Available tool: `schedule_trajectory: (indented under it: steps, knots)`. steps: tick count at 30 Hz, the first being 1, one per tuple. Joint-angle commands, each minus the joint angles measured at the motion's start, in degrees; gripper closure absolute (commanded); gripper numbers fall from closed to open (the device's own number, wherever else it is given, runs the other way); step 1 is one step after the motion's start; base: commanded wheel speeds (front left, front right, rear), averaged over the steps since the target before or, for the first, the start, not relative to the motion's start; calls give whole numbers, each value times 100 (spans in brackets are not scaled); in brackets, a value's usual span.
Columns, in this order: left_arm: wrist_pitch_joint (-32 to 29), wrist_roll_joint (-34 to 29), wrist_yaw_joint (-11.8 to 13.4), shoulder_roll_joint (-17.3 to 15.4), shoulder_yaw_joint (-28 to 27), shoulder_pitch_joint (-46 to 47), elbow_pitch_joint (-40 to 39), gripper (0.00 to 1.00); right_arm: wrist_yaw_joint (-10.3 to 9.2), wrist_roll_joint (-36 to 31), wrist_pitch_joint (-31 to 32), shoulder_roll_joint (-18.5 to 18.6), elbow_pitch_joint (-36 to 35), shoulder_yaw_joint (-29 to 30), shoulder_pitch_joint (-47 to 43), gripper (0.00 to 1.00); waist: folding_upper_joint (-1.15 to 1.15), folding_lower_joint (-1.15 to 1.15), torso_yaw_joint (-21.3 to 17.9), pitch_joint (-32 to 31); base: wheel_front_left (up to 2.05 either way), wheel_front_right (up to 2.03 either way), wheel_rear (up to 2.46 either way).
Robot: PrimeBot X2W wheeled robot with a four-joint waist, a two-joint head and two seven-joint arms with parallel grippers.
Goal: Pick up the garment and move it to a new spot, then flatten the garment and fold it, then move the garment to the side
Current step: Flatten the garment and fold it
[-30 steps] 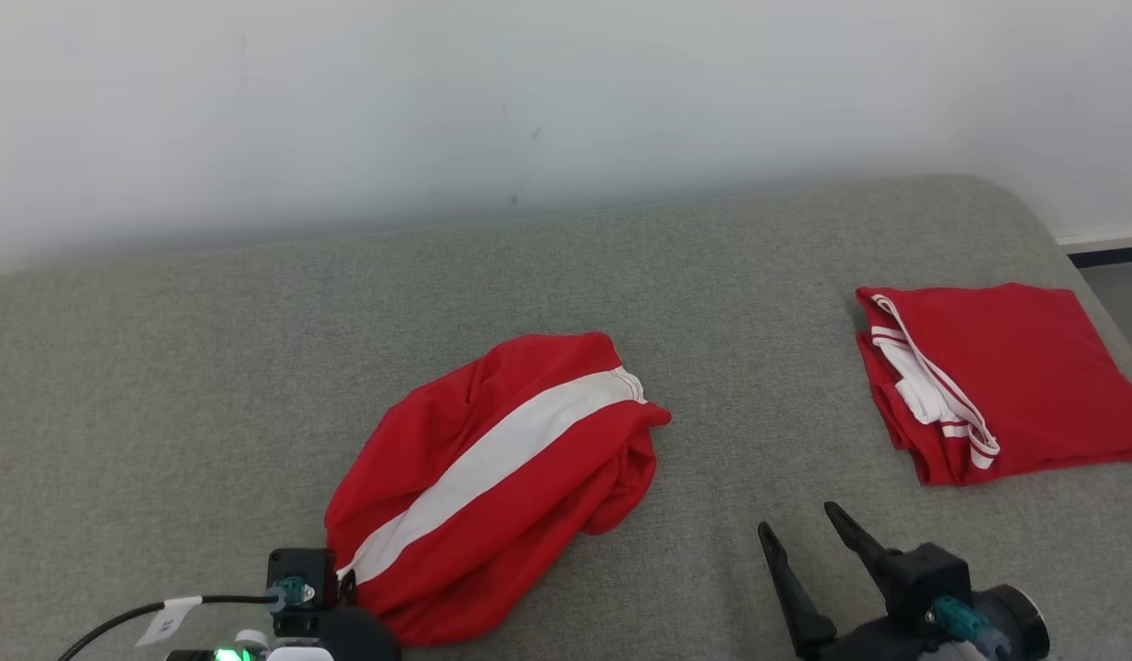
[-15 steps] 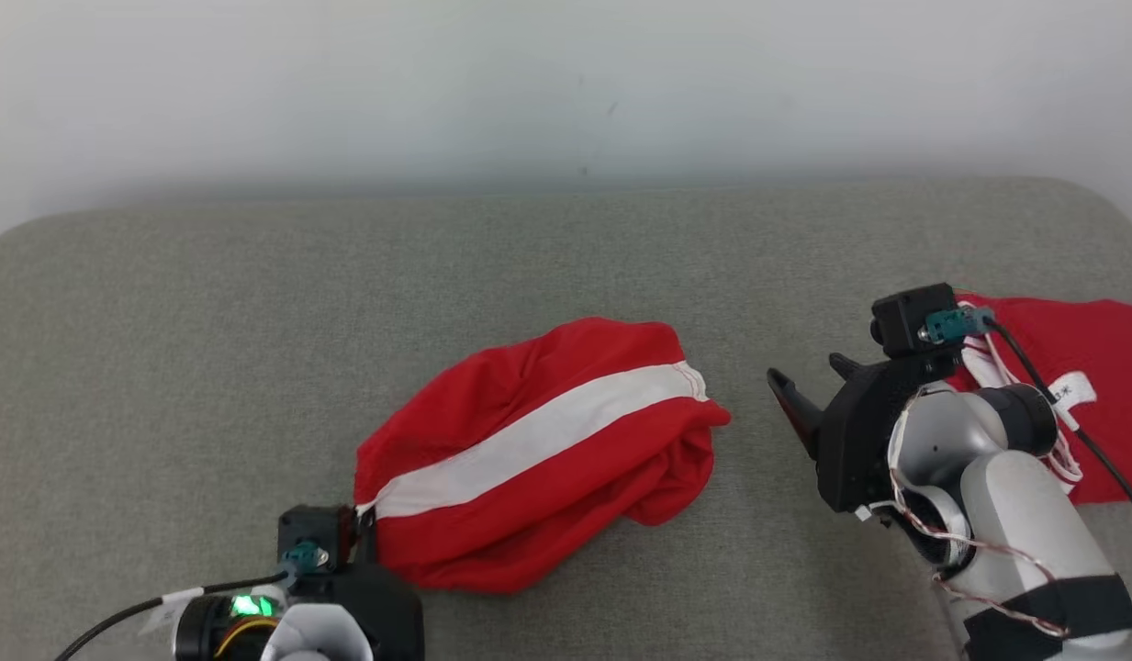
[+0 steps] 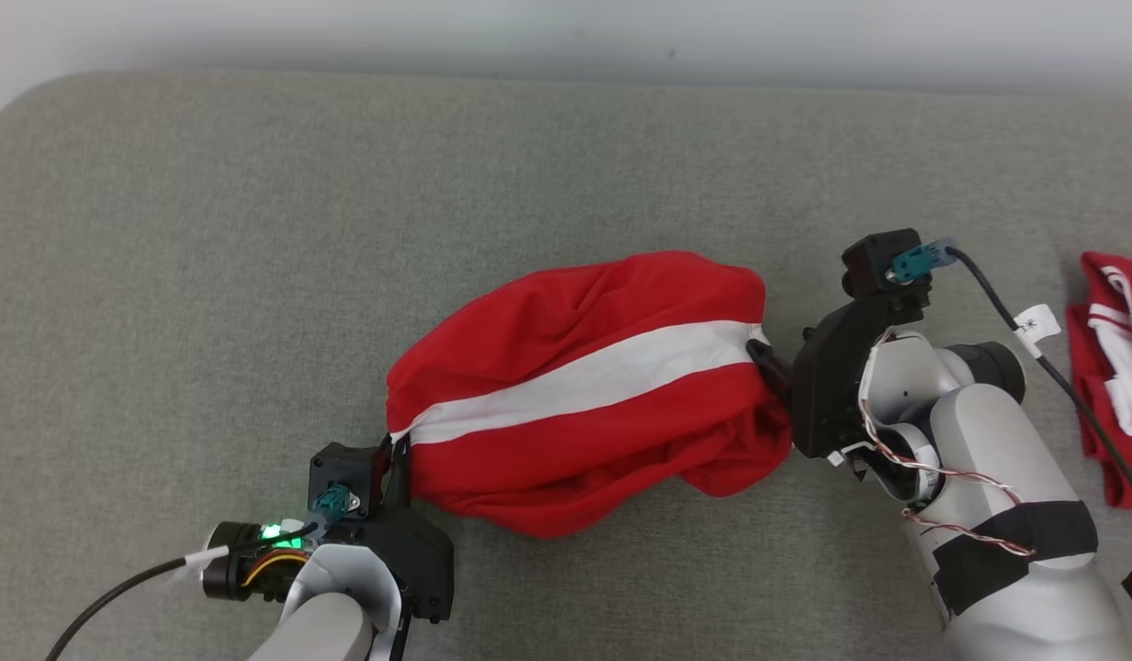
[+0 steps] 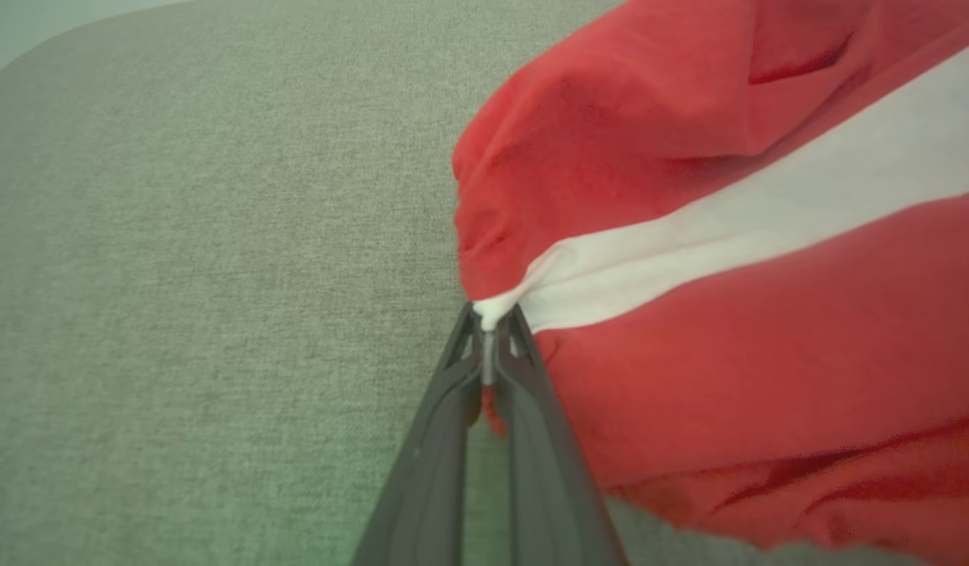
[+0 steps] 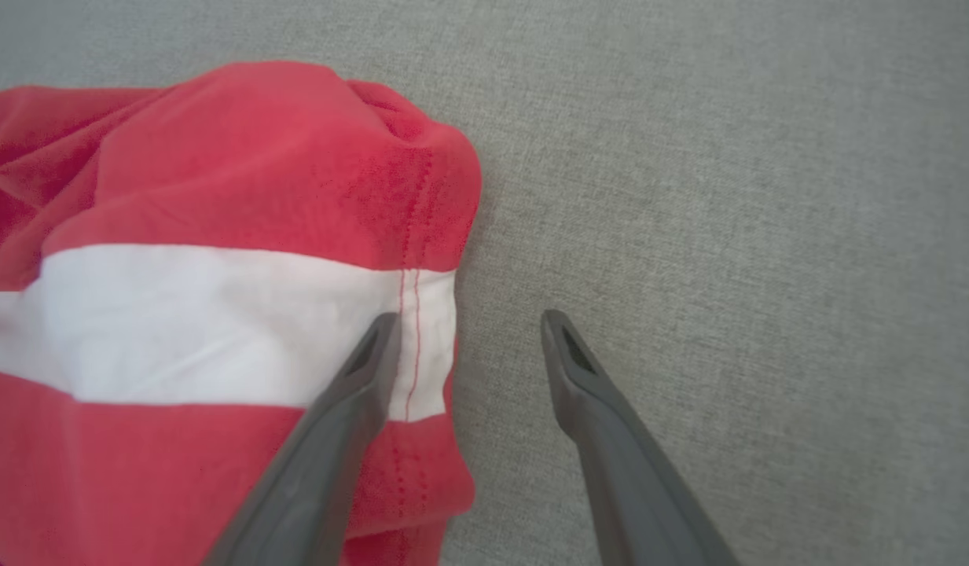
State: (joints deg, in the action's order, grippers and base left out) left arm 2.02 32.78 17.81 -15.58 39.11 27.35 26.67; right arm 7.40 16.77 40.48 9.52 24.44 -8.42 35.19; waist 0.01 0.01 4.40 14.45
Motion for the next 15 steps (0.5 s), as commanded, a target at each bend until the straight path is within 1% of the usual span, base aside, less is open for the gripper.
schedule_trajectory:
  steps: [1,7,9,10,11,12,13,14,15]
  knots:
    - [25,3,9,0,5,49,10,100,13,20,-5,-15,-7,-15,19,9,-1,-1,150,194,0,0,0]
    - [23,53,7,-46,11,22,16,100,13,-11,9,-20,-22,-112,-29,11,-1,-1,177,263,0,0,0]
    - [29,69,11,-55,8,33,22,100,13,-23,-30,-98,-13,-93,3,16,-1,-1,181,292,0,0,0]
    - [32,74,9,-57,8,38,20,100,13,-16,-46,-148,-7,-108,7,28,-1,-1,181,304,0,0,0]
    - [36,80,7,-62,8,40,17,100,13,-28,-41,-177,1,-166,1,52,-1,-1,181,317,0,0,0]
    - [40,88,2,-72,6,43,19,100,13,-63,-52,-192,15,-210,-10,60,-1,-1,180,328,0,0,0]
    - [47,89,-4,-80,2,47,24,100,13,-103,-68,-187,14,-291,-23,78,-1,-1,179,337,0,0,0]
    - [53,86,-7,-88,-3,50,27,100,13,-151,-137,-178,-13,-335,-33,93,-1,-1,176,342,0,0,0]
    - [58,79,-7,-100,-14,49,24,100,13,-205,-224,-166,-53,-371,-39,100,-1,-1,170,345,0,0,0]
